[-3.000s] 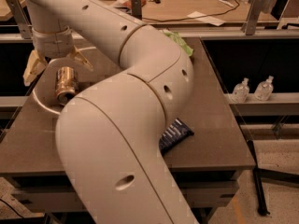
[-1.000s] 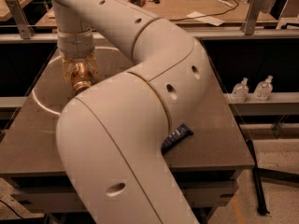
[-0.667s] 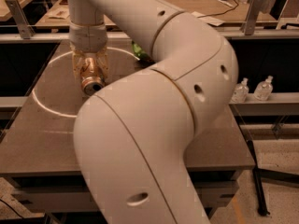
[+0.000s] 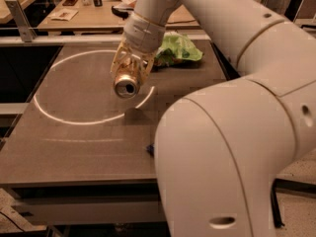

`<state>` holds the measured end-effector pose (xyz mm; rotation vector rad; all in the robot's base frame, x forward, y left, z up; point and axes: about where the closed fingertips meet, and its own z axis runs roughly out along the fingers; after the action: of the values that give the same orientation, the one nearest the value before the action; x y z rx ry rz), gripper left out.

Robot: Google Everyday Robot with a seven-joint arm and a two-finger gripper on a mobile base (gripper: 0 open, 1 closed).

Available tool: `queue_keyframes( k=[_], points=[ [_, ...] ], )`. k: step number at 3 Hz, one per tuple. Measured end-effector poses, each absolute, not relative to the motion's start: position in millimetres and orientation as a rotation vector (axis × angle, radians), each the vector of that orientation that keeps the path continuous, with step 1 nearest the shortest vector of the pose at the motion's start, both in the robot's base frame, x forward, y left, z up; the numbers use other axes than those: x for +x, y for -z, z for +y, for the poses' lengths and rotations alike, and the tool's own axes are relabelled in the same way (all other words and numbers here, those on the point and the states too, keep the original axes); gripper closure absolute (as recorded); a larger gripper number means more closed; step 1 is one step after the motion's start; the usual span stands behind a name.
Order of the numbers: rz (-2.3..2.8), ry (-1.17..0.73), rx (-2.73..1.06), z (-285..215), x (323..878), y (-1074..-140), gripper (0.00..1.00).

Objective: Place orange can upright

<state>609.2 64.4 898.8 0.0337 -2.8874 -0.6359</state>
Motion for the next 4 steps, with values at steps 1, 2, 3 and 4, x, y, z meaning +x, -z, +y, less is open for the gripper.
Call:
queue_keyframes(
  k=[1, 2, 3, 4],
  points=[
    [-2.857, 0.759, 0.000, 64, 610, -907, 1.00],
    [-2.868, 0.778, -0.010, 69, 616, -906, 1.00],
    [-2.750, 0.800, -0.208, 48, 618, -891, 1.00],
    [-2.500, 0.907, -0.505, 34, 611, -885, 1.00]
  ],
)
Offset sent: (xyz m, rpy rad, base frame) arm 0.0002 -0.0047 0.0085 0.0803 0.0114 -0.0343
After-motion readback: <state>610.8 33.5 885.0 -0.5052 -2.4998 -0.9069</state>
